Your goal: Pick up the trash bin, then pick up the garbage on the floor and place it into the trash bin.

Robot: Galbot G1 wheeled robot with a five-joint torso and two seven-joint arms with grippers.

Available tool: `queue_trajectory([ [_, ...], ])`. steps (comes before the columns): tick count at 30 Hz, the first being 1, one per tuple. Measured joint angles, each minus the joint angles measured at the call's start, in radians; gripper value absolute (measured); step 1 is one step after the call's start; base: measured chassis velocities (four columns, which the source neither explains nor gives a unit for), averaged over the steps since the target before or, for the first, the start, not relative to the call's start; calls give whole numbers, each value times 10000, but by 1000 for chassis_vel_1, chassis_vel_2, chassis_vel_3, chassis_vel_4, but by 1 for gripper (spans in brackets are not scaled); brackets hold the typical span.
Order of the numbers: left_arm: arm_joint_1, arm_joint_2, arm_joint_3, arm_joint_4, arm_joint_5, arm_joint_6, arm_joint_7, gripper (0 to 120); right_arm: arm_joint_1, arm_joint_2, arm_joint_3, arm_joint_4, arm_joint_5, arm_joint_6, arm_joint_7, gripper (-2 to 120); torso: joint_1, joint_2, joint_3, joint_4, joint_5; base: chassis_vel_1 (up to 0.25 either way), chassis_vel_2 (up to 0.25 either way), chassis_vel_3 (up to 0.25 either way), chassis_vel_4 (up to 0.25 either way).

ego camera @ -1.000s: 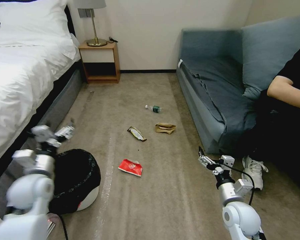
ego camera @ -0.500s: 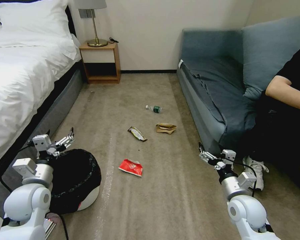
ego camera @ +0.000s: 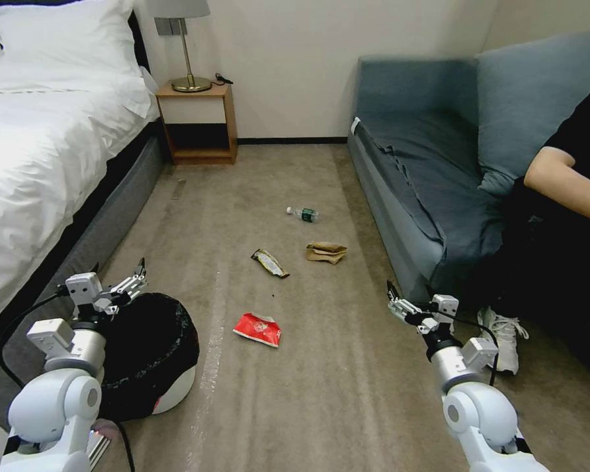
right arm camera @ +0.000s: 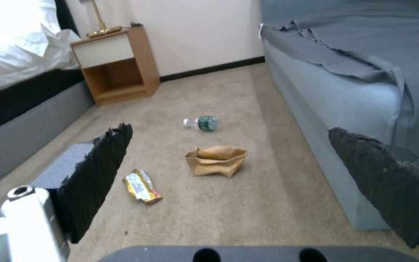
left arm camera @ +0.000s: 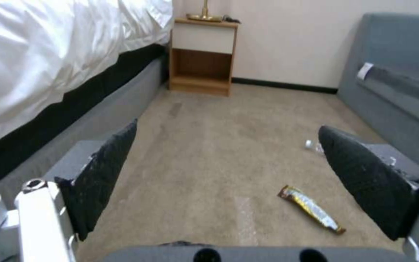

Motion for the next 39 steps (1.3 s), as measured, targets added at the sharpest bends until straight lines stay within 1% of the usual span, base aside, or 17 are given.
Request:
queue_trajectory([
  [2,40,124,-58,-41,-1,140,-135,100,18,-50,-8,-84,-15,37,-5,100,0,0,0,0,0,0,0,0,0],
  [5,209,460,-302,-58,-26,803,-554,100,96,-142,-1,-262,-26,100,-17,100,0,0,0,0,-1,0,0,0,0],
  [6,209,460,-302,-58,-26,803,-554,100,96,-142,-1,-262,-26,100,-17,100,0,0,0,0,-1,0,0,0,0],
  [7,331,596,-399,-49,-21,1119,-676,100,139,-151,5,-336,-33,117,-19,100,-1,0,0,0,0,0,0,0,0],
  [8,331,596,-399,-49,-21,1119,-676,100,139,-151,5,-336,-33,117,-19,100,-1,0,0,0,0,0,0,0,0],
  [9,407,662,-446,-47,-12,1317,-733,100,158,-151,4,-374,-39,130,-20,100,0,0,0,1,-1,0,0,0,0],
  [10,555,786,-540,-46,44,1757,-799,100,191,-141,-5,-435,-56,151,-24,100,0,-1,0,1,-2,0,0,0,0],
  [11,555,786,-540,-46,44,1757,-799,100,191,-141,-5,-435,-56,151,-24,100,0,-1,0,1,-2,0,0,0,0],
  [14,769,998,-701,-28,271,2639,-901,100,209,-69,-44,-557,-111,231,-44,100,0,0,0,1,-1,0,0,0,0],
  [21,745,1081,-760,305,811,3240,-1167,100,208,16,-85,-674,-206,325,-104,100,0,0,0,1,-3,0,0,0,0],
  [23,656,1232,-754,519,944,3666,-1431,100,204,46,-90,-755,-286,361,-111,100,-1,0,0,1,-3,0,0,0,0],
  [25,626,1286,-754,551,962,3753,-1454,100,201,51,-90,-777,-322,385,-113,100,0,0,0,1,-2,0,0,0,0],
  [27,509,1460,-761,685,974,4035,-1493,100,188,74,-76,-831,-413,450,-128,100,0,0,0,0,0,0,0,0,0],
  [32,351,1594,-759,1042,1047,4228,-1502,100,182,136,-11,-894,-457,528,-146,100,0,0,0,1,-1,0,0,0,0],
  [34,286,1599,-747,1189,1095,4248,-1501,100,184,165,19,-909,-460,539,-149,100,0,0,0,0,0,0,0,0,0],
  [35,165,1561,-701,1517,1211,4249,-1489,100,201,237,46,-947,-485,565,-161,100,0,0,0,0,0,0,0,0,0],
  [39,96,1502,-651,1749,1307,4223,-1488,100,227,291,18,-966,-563,574,-165,100,0,0,0,1,-2,0,0,0,0],
])
